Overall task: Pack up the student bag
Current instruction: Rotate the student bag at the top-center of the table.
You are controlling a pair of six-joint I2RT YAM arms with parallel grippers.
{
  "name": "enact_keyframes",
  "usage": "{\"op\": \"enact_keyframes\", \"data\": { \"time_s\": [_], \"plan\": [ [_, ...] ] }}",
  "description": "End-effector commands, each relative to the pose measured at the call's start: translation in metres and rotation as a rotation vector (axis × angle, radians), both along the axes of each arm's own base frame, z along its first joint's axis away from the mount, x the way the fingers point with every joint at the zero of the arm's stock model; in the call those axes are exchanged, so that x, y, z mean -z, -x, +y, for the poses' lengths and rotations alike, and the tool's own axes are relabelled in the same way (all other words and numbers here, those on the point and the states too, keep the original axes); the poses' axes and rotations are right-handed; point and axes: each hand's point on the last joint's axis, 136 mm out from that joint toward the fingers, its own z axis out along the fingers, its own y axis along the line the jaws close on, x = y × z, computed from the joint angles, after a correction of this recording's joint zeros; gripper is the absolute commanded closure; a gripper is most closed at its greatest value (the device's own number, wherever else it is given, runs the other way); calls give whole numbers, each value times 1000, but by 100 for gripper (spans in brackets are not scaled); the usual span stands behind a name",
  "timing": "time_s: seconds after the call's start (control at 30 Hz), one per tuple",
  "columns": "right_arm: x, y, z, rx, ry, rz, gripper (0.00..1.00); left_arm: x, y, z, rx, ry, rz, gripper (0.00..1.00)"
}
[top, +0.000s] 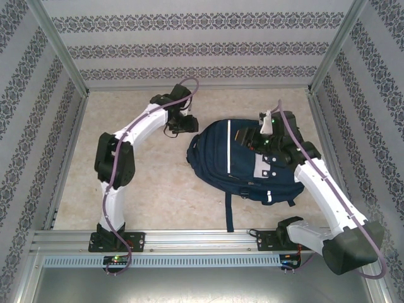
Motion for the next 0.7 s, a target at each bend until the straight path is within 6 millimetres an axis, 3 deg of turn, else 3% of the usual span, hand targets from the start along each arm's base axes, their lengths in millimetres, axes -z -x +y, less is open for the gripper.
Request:
{"op": "enact_keyframes", "data": {
  "time_s": [0.0,0.1,0.23,0.33,0.4,0.43,0.47,0.67],
  "plan": [
    [25,20,1,10,21,59,57,32,-1,-8,77,-55,74,46],
    [51,40,0,15,55,109,57,52,-9,-17,98,-45,104,39],
    [91,64,-5,51,83,187,59,77,-11,-29,109,-20,158,38],
    [117,78,-3,51,116,228,61,90,-8,-34,115,3,184,53],
    [130,81,-4,50,150,251,62,96,-4,-34,112,8,197,77],
    [135,81,-4,47,163,254,62,97,-2,-33,110,1,197,93],
    [140,80,-5,44,179,260,62,98,-1,-28,102,-17,194,100],
    [159,61,-11,25,296,282,66,92,19,11,34,-78,158,100]
  ]
}}
